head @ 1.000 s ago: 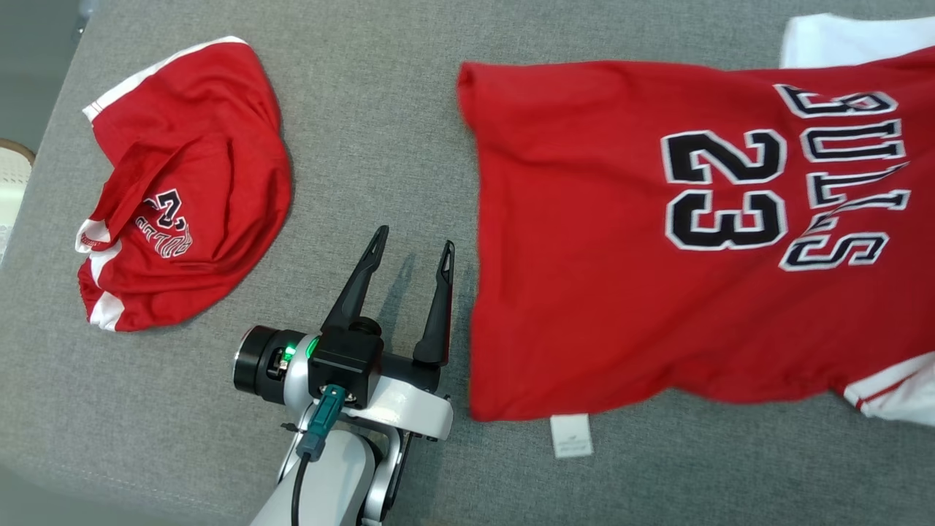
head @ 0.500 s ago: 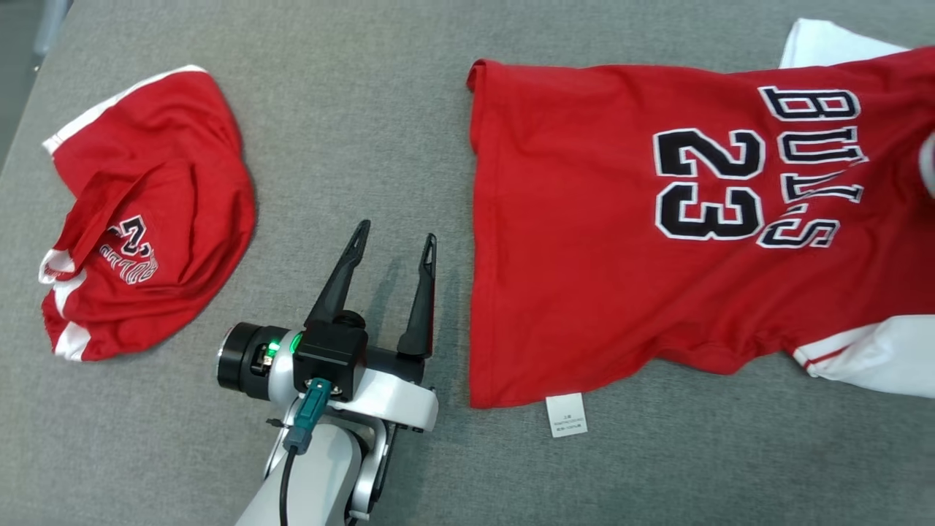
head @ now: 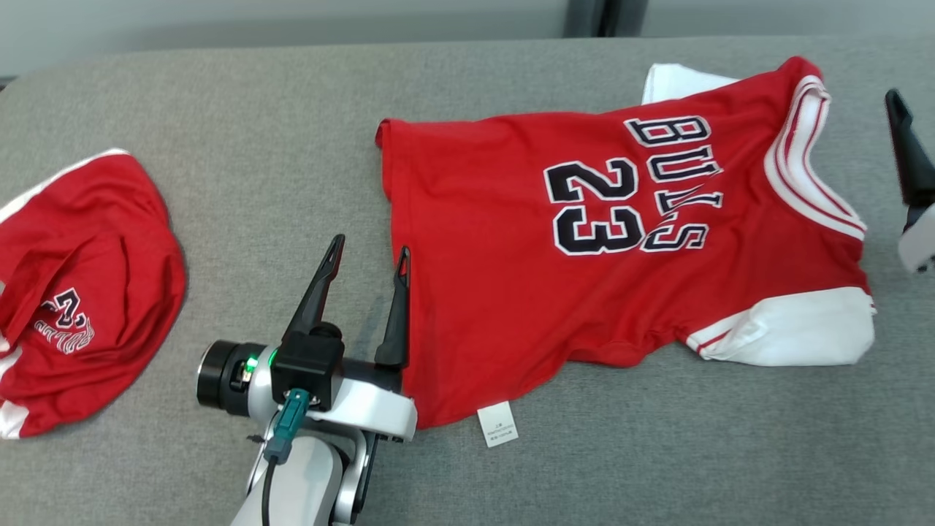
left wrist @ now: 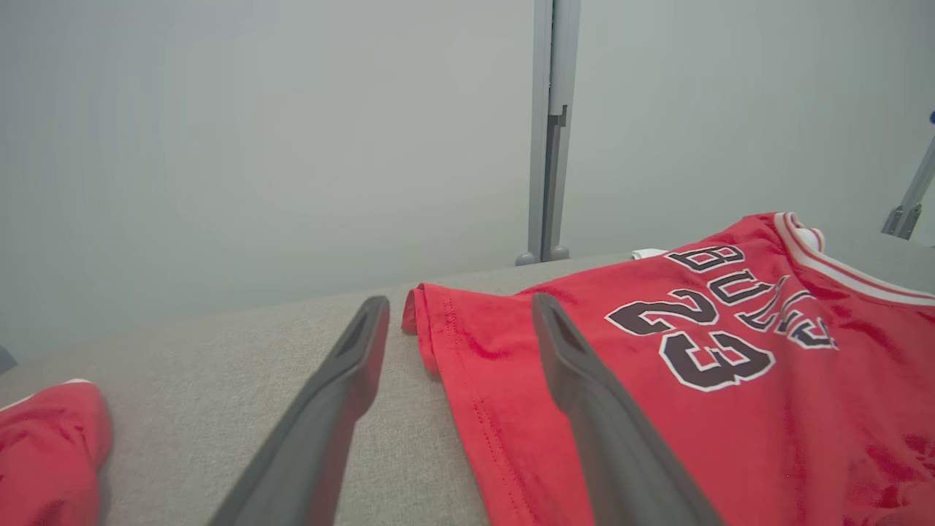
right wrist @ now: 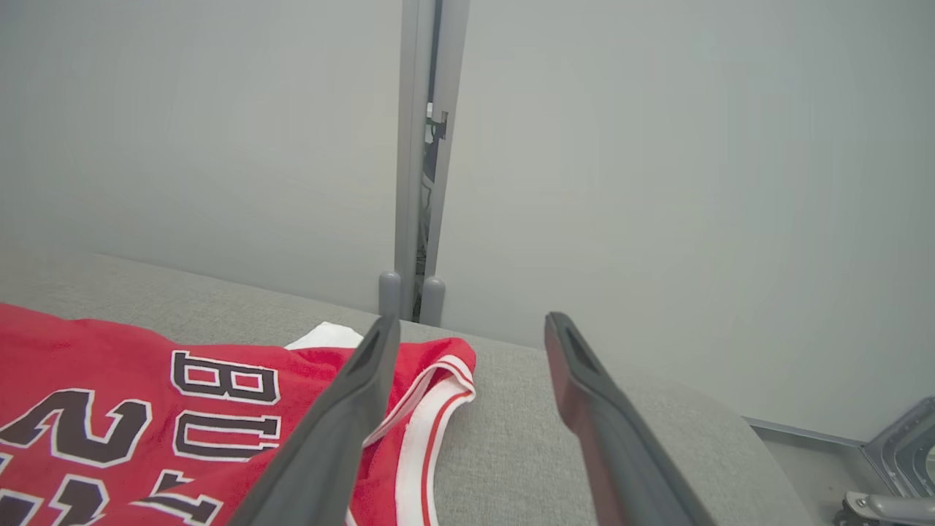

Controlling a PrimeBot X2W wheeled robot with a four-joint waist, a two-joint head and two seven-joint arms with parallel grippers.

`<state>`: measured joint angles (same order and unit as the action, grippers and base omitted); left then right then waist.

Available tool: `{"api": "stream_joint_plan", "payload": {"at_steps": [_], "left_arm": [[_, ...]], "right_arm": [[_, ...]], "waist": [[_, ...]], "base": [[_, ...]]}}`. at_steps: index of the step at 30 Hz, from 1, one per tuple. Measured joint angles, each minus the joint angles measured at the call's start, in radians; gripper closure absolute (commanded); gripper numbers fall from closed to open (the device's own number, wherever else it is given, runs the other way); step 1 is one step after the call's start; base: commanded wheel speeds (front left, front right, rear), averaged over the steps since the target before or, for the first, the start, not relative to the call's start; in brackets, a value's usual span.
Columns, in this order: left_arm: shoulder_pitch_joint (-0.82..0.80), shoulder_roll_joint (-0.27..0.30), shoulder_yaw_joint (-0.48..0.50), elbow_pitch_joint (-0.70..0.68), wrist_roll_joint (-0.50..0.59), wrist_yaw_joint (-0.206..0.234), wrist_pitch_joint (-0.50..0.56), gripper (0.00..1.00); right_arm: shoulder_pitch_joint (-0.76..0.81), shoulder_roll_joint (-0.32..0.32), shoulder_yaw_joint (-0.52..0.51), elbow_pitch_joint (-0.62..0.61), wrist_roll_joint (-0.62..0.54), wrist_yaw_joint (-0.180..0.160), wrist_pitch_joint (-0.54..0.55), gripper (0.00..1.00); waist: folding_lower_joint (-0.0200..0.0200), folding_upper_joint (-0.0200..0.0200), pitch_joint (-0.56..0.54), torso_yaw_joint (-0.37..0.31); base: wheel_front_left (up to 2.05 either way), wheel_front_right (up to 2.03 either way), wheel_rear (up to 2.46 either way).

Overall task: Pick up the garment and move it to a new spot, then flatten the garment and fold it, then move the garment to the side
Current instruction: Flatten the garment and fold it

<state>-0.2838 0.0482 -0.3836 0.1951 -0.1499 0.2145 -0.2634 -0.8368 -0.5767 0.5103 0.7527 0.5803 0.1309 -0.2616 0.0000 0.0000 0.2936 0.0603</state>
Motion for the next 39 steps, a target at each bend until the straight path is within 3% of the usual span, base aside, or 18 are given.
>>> {"api": "stream_joint_plan", "payload": {"at_steps": [8, 13, 23, 32, 39], "left_arm": [[0.037, 0.000, 0.021, 0.007, 0.005, -0.011, 0.000, 0.00], [0.055, 0.000, 0.027, 0.012, 0.015, -0.017, 0.000, 0.00], [0.071, 0.000, 0.027, 0.019, 0.025, -0.028, 0.000, 0.00], [0.070, 0.000, 0.020, 0.021, 0.032, -0.036, 0.000, 0.00], [0.068, 0.000, 0.012, 0.024, 0.035, -0.037, 0.000, 0.00]], "right_arm": [[0.377, 0.140, -0.344, -0.282, -0.205, 0.000, 0.000, 0.00], [0.533, 0.237, -0.446, -0.370, -0.284, 0.000, 0.000, 0.00], [0.592, 0.297, -0.492, -0.329, -0.314, 0.000, 0.000, 0.00], [0.538, 0.304, -0.487, -0.187, -0.239, 0.000, 0.040, 0.00], [0.480, 0.284, -0.427, -0.113, -0.145, 0.000, 0.091, 0.00]], "waist": [[0.0000, 0.0000, -0.064, -0.048], [0.0000, 0.0000, -0.082, -0.060], [0.0000, 0.0000, -0.089, -0.063], [0.0000, 0.0000, -0.075, -0.048], [0.0000, 0.0000, -0.058, -0.025]], "base": [[0.00, 0.00, 0.00], [0.00, 0.00, 0.00], [0.00, 0.00, 0.00], [0.00, 0.00, 0.00], [0.00, 0.00, 0.00]]}}
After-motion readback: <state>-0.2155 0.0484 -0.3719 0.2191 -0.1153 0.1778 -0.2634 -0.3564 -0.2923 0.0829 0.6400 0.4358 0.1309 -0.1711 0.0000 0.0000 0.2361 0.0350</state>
